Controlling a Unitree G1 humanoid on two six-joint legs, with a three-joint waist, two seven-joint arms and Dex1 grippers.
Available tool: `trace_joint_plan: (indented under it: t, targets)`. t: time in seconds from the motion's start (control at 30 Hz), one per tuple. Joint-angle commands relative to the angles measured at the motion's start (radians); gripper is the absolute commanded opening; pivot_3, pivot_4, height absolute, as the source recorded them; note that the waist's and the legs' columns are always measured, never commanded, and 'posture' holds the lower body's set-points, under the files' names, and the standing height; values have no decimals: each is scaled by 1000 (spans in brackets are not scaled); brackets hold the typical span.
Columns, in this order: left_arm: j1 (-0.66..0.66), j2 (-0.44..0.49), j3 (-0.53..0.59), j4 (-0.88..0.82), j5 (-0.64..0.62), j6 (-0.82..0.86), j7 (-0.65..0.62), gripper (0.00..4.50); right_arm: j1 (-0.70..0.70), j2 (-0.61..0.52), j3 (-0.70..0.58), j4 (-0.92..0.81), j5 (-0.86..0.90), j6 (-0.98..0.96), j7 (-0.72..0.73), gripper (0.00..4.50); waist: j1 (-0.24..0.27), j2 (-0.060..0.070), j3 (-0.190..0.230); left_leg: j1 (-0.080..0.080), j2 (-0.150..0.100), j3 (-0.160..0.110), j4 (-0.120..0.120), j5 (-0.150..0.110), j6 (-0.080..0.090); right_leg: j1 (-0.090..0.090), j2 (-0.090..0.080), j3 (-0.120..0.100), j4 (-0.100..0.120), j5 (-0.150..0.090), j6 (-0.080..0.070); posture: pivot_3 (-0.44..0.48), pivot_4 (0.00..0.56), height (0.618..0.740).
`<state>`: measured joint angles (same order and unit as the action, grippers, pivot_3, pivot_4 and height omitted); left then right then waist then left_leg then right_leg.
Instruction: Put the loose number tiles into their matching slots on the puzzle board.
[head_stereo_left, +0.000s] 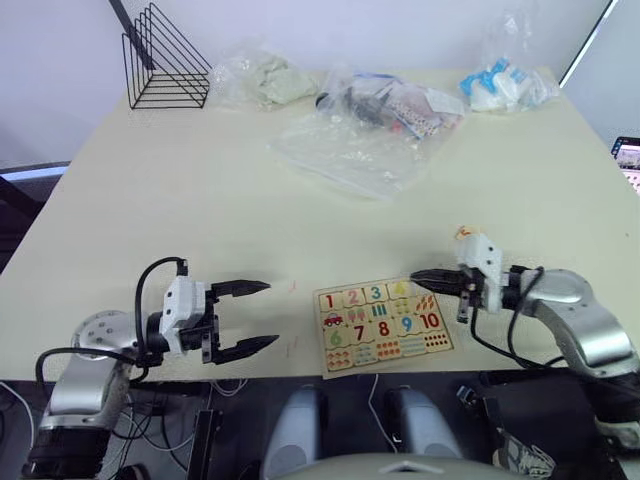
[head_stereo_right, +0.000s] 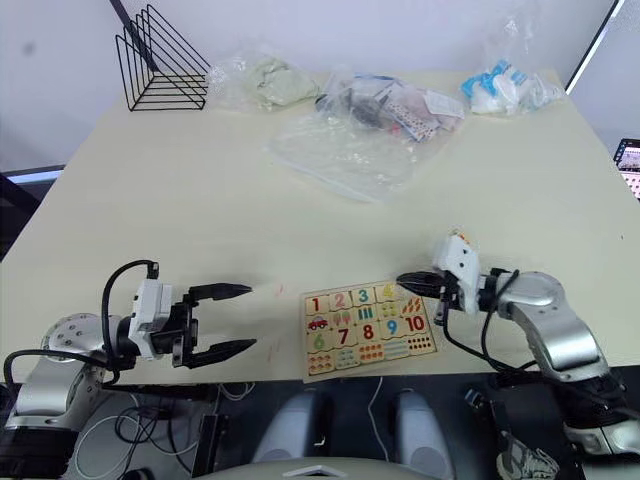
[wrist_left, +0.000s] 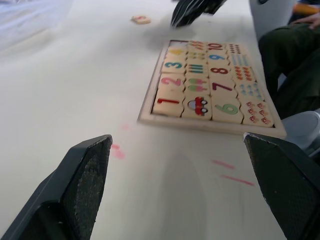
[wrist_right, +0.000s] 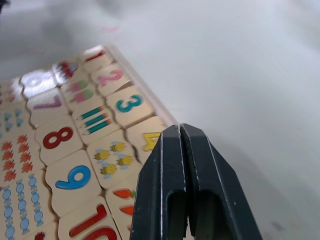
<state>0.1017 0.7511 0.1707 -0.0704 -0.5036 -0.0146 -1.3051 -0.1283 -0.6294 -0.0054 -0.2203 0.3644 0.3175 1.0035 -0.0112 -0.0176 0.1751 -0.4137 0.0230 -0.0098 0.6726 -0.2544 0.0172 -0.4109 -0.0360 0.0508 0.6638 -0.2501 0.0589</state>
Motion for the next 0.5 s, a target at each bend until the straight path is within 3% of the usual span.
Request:
trace_joint_plan:
  t: [0.03, 0.13, 0.23, 0.43, 0.47, 0.5]
  targets:
    - [24, -9, 43, -40, -19, 27, 54, 4500, 69, 2, -109, -39, 49, -31, -37, 37, -2, 0, 0, 0, 0, 0, 0, 0, 0, 0, 0, 0, 0, 0, 0, 0, 150, 740]
    - [39, -23, 58, -39, -18, 41, 98, 4500, 152, 6, -179, -33, 69, -61, -51, 37, -2, 0, 0, 1, 0, 1, 0, 0, 0, 1, 0, 1, 1, 0, 0, 0, 150, 740]
    - [49, -31, 68, -39, -22, 47, 122, 4500, 212, 13, -248, -15, 95, -93, -56, 737, -2, 0, 0, 2, 0, 1, 0, 0, 0, 2, 0, 1, 1, 0, 0, 0, 150, 740]
    - [67, -42, 93, -33, -29, 52, 149, 4500, 314, 20, -351, 24, 120, -170, -47, 3638, -2, 0, 0, 2, 0, 2, 0, 0, 0, 2, 0, 1, 0, 0, 0, 0, 150, 740]
    - [69, -43, 98, -30, -30, 52, 153, 4500, 330, 21, -368, 31, 127, -182, -44, 4461, -2, 0, 0, 3, 0, 3, 0, 0, 0, 2, 0, 1, 0, 0, 0, 0, 150, 740]
    - [72, -45, 103, -28, -30, 50, 158, 4500, 345, 22, -386, 41, 131, -196, -43, 4461, -2, 0, 0, 3, 0, 3, 0, 0, 0, 2, 0, 1, 0, 0, 0, 0, 150, 740]
